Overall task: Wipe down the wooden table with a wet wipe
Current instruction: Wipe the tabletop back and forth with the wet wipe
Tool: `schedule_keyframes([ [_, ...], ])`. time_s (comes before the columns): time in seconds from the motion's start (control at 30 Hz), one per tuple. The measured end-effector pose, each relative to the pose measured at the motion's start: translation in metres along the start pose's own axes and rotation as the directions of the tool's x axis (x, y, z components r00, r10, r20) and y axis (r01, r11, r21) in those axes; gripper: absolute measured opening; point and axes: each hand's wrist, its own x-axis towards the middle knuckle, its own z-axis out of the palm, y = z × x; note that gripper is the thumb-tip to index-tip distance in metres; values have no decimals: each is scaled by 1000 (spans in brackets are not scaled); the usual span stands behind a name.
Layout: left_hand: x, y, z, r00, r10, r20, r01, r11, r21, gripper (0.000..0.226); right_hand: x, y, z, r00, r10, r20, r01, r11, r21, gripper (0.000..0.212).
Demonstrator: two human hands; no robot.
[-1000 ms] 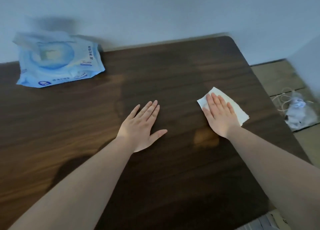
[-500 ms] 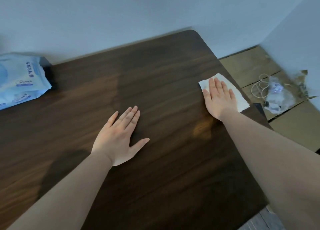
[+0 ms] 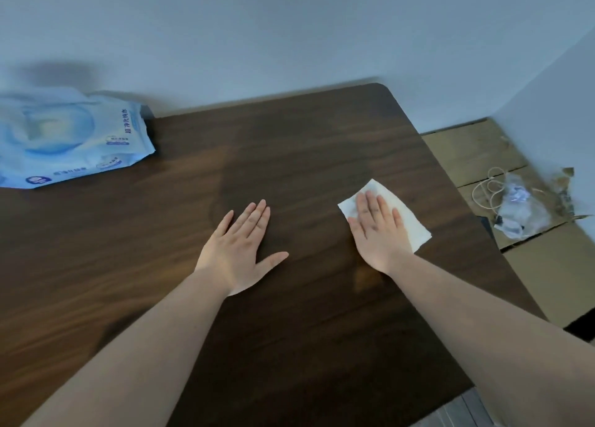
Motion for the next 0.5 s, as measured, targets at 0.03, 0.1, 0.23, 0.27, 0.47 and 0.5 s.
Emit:
schedule_keyframes([
  [0.03, -12, -9, 0, 998, -60, -20, 59, 998, -29, 86, -2, -13, 1, 998, -57, 14, 57, 998, -16, 57],
  [0.1, -45, -37, 4, 980, -191, -54, 187, 980, -71, 86, -5, -41, 5, 985, -169, 25, 170, 984, -45, 56],
  [0.23, -128, -106, 19, 926, -369, -76, 363, 928, -85, 97, -11, -114, 15, 917, -389, 86, 395, 914, -86, 56],
  [0.27, -148, -122, 23, 908, -413, -69, 406, 909, -96, 98, -14, -135, 18, 891, -444, 99, 452, 886, -98, 56],
  [0.47, -263, -194, 44, 706, -705, -65, 691, 706, -155, 106, -41, -274, 44, 704, -694, 150, 710, 692, -130, 55],
  [0.5, -281, -202, 48, 671, -739, -61, 724, 671, -162, 108, -47, -296, 49, 676, -720, 158, 737, 662, -134, 56],
])
